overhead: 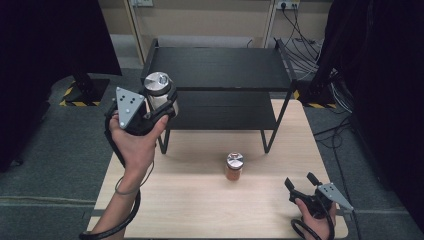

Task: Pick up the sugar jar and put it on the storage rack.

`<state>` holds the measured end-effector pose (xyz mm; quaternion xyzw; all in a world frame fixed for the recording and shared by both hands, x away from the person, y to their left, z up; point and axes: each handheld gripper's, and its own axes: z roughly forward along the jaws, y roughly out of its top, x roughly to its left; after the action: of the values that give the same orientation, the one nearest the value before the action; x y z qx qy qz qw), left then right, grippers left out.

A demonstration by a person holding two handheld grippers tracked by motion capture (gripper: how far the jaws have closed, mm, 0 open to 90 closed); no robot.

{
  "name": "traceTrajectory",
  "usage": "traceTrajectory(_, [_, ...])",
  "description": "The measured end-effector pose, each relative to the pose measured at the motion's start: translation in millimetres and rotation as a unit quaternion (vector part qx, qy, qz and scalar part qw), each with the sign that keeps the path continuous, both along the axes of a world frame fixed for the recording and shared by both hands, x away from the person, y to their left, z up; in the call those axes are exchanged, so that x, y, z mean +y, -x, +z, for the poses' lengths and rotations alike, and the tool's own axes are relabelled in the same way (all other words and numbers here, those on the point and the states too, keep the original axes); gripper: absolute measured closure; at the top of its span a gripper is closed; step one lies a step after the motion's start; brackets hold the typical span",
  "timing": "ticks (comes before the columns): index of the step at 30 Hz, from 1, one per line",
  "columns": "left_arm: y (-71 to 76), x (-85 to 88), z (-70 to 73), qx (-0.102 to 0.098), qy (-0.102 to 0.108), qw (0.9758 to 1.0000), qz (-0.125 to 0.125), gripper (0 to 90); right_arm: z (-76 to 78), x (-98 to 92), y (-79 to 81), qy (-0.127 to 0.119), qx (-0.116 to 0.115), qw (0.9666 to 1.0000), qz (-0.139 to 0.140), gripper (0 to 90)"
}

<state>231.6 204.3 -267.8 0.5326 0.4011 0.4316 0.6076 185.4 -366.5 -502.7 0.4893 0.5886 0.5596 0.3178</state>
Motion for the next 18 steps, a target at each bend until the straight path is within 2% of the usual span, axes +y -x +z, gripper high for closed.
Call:
traceTrajectory(14, [-13.6, -3.4, 26.8, 0.009, 0.0, 1.0, -0.003, 30.9, 0.0, -0.6, -0.1, -0.002, 0.001, 1.0, 0.0, 4.7])
traceTrajectory(18, [-18.9, -6.3, 32.5, 0.004, -0.01, 0.9999, 0.004, 30.9, -0.3, -0.9, -0.1, -0.003, 0.0, 1.0, 0.0, 4.7])
